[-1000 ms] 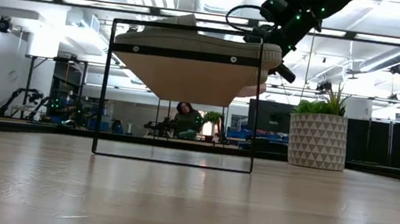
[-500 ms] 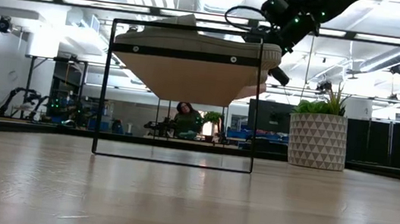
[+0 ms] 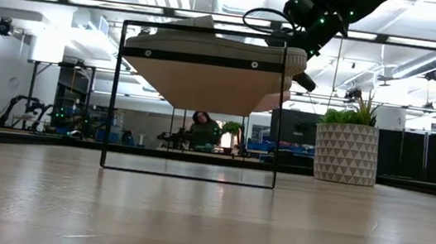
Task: Pick and place slides into the shelf
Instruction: Return to Home Position
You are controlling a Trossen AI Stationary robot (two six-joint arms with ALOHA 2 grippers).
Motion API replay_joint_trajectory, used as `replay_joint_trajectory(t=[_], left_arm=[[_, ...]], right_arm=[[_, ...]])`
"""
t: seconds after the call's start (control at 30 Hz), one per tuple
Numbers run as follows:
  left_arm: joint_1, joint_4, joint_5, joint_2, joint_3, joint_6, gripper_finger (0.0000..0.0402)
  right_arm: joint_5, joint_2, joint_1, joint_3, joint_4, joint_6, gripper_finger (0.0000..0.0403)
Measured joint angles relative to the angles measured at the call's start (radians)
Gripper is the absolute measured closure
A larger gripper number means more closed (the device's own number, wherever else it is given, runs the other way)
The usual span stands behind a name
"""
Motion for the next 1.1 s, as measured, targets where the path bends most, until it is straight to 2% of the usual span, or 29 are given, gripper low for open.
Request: replay_joint_trajectory(t=[0.07,0.17,0.43,0.53,0.67,0.8,0.93,1.0,1.1], left_arm=[[0.000,0.000,0.000,0.000,0.000,0.000,0.0040],[0.000,0.000,0.000,0.000,0.000,0.000,0.0040],[0.002,0.002,0.013,0.013,0.000,-0.022,0.0045],[0.002,0.003,0.094,0.024,0.000,-0.032,0.0066],[0.002,0.004,0.279,0.032,-0.008,-0.011,0.0114],[0.043,0.251,0.423,0.021,-0.098,0.135,0.0172],[0.146,0.412,0.570,0.006,-0.191,0.206,0.0235],[0.213,0.507,0.639,0.003,-0.232,0.204,0.0271],[0.305,0.557,0.712,0.003,-0.278,0.206,0.0333]], right_arm=[[0.007,-0.003,0.000,0.002,0.009,-0.002,0.0394],[-0.017,-0.014,-0.001,0.030,0.010,0.090,0.0394],[-0.302,-0.068,0.018,0.104,0.005,0.575,0.0394],[-0.322,-0.102,0.044,0.104,0.010,0.710,0.0394],[-0.316,-0.153,0.099,0.087,0.012,0.802,0.0394],[-0.270,-0.196,0.174,0.055,0.015,0.829,0.0394],[-0.113,-0.231,0.250,0.007,0.017,0.836,0.0394],[-0.090,-0.248,0.277,-0.030,0.037,0.843,0.0394],[-0.086,-0.283,0.312,-0.076,0.062,0.862,0.0394]])
